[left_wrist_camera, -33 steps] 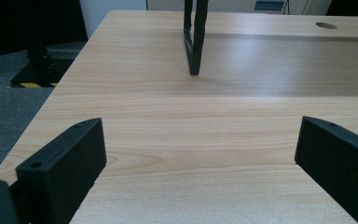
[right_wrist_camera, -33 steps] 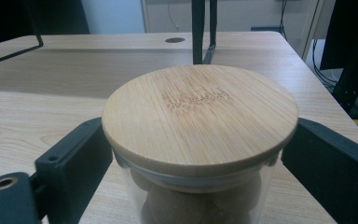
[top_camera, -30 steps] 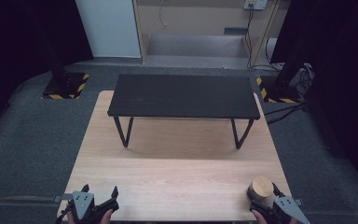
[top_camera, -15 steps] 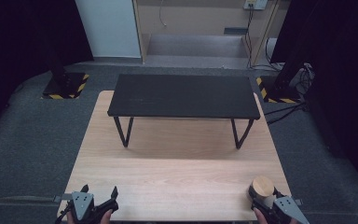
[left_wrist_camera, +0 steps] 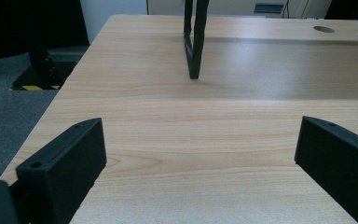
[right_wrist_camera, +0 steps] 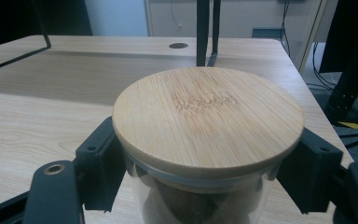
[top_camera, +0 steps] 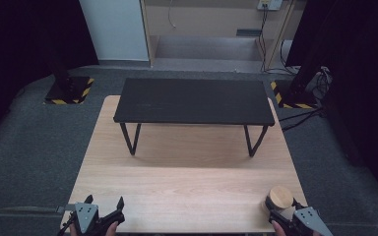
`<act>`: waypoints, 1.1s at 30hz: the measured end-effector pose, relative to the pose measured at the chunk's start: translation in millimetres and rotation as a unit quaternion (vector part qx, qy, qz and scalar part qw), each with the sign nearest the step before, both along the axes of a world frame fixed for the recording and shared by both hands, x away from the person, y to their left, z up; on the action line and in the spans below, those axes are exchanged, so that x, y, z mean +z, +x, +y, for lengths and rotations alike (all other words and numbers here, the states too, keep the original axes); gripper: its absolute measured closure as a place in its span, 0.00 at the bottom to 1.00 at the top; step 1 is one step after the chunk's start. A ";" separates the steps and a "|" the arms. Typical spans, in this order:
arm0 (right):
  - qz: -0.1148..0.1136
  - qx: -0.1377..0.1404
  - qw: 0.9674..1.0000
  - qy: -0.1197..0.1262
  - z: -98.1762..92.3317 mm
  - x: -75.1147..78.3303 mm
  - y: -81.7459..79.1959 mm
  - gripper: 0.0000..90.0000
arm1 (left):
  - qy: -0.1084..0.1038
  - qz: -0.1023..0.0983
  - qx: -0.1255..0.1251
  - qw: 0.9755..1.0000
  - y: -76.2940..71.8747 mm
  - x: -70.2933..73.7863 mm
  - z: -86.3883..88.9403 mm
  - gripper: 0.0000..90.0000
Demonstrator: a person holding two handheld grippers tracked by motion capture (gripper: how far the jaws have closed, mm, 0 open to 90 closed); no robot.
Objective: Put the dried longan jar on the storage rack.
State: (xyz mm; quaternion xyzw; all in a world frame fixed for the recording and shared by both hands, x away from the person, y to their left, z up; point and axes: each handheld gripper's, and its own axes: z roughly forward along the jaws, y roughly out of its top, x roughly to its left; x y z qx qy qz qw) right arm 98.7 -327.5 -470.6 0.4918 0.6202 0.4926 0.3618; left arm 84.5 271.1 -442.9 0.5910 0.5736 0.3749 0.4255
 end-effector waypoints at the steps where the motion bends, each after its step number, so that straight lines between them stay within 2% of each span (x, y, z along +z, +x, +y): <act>1: 0.001 0.000 1.000 0.001 -0.2 2.6 -0.6 0.29 | 0.001 0.000 0.000 1.000 -0.1 0.2 -0.2 0.01; 7: 0.007 0.006 1.000 0.009 -2.5 19.0 -3.7 0.29 | 0.001 -0.002 -0.001 1.000 -0.8 1.3 -1.0 0.01; 18: -0.003 0.018 1.000 0.013 -5.0 55.2 -2.8 0.29 | 0.001 -0.002 -0.003 1.000 -0.8 1.3 -2.4 0.01; 21: -0.006 0.024 1.000 0.014 -4.4 68.4 1.0 0.29 | 0.001 -0.004 -0.002 1.000 -1.5 2.4 -2.5 0.01; 33: -0.014 0.042 0.999 0.020 -2.7 94.3 23.6 0.29 | 0.000 -0.009 -0.002 1.000 -2.3 6.6 -0.8 0.01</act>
